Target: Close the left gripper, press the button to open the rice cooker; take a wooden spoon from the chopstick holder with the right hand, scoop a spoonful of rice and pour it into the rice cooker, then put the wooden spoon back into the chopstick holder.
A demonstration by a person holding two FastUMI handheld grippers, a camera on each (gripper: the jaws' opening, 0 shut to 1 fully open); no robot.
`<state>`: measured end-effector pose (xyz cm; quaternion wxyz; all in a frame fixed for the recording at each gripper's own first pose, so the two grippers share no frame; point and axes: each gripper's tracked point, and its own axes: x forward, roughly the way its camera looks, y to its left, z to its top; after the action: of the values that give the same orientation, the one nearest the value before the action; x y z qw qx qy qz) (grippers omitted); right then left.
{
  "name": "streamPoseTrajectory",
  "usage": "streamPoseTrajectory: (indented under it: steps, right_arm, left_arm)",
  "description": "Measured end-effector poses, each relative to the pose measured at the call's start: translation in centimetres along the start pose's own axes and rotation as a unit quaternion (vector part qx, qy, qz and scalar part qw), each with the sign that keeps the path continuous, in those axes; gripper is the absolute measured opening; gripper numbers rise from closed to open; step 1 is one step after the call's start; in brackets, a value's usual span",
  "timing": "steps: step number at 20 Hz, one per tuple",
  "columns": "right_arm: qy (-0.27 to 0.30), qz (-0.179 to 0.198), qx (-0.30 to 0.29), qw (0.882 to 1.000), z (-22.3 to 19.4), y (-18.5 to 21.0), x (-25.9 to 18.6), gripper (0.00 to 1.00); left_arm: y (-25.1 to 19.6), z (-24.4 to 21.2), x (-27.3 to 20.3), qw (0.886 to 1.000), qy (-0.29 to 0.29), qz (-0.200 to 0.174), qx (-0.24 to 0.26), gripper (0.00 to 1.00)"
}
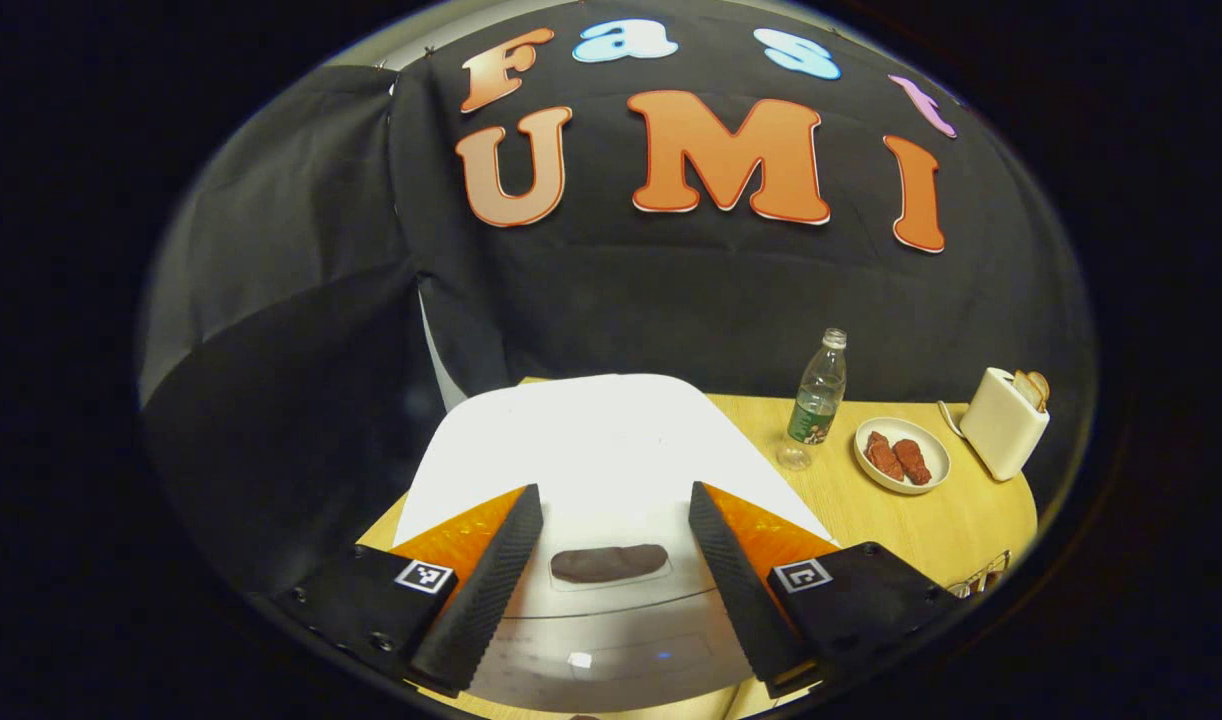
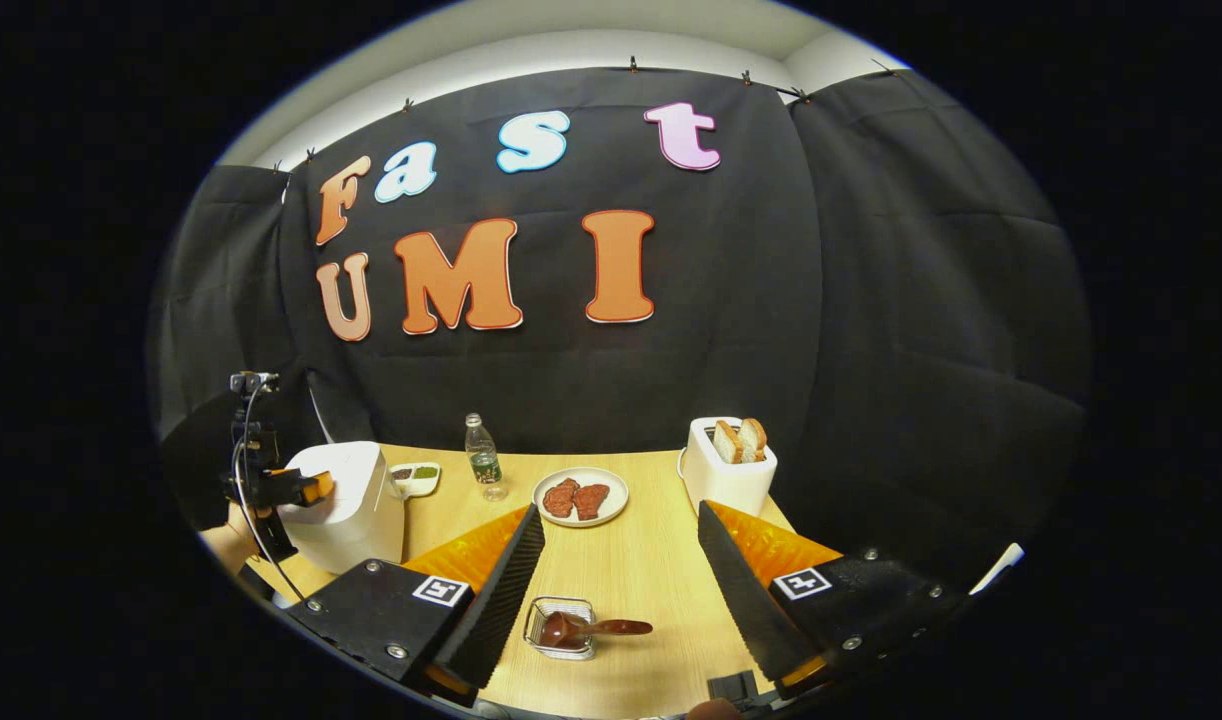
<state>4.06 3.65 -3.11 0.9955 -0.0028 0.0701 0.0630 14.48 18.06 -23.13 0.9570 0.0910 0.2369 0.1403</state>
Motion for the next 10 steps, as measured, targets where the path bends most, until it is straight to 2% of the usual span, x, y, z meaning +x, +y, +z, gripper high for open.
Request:
streamPoseTrajectory:
  steps: [8, 10]
  right_arm:
    - [-0.063, 0.018, -0.013, 0.998, 5.9, 1.5, -1.1, 0.95]
    - [-0.08, 0.027, -0.014, 0.996, 7.8, 2.2, -1.5, 0.95]
  left_arm:
    - [0.6, 12.9, -11.0, 0.994, -0.1, -0.024, -0.045, 1.0]
    - [1.1, 16.5, -14.4, 0.99, -0.135, -0.023, -0.036, 0.99]
